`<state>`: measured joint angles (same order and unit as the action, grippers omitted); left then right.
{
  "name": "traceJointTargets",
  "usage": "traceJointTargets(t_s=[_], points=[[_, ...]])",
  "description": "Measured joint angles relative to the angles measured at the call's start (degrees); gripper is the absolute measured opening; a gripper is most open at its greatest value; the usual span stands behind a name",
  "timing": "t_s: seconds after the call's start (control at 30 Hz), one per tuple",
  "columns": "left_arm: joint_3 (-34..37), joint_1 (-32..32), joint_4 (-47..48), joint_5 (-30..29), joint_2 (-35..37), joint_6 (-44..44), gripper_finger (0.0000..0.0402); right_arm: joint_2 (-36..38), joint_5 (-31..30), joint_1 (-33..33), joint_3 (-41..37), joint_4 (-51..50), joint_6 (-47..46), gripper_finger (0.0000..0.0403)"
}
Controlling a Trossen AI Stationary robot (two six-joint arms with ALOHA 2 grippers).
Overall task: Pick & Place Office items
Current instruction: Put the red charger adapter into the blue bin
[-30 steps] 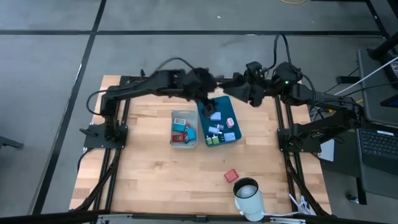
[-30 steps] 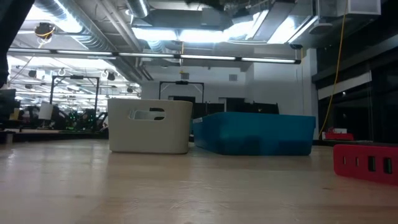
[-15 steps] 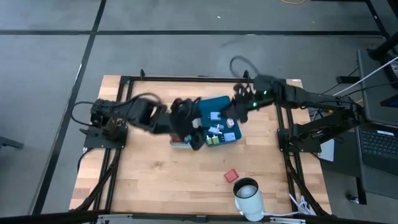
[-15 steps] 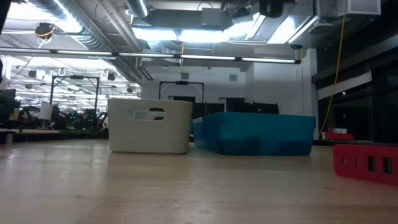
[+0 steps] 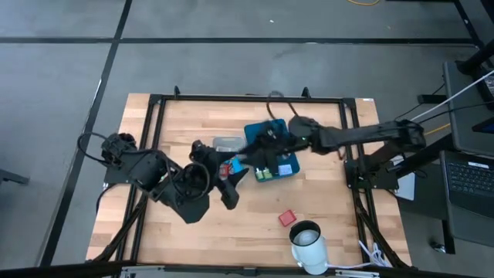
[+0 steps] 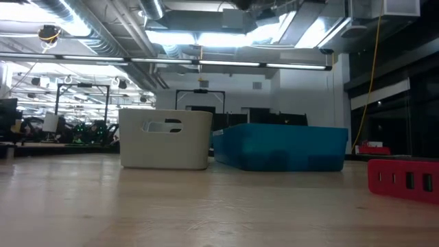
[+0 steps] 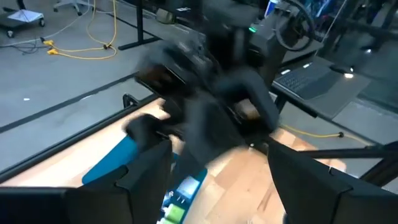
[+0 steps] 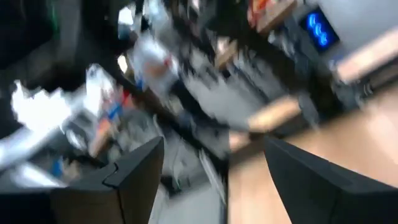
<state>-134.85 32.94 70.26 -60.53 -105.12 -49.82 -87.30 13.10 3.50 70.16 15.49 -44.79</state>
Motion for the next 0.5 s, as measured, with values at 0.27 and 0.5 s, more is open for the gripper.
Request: traceJointTargets(t_s=[0.27,0.5], points=[[-0.02,5.98,6.44,-2.92,-0.24,-1.67,0.0259,-12.50,7.04,2.15,14.48,8.16,-6.78,0.0271],[0.08,13.09,15.50,-5.62,-0.15,-9.51,0.0248,-14.78,6.32,5.66,27.55,-20.56,11.66,0.0105]])
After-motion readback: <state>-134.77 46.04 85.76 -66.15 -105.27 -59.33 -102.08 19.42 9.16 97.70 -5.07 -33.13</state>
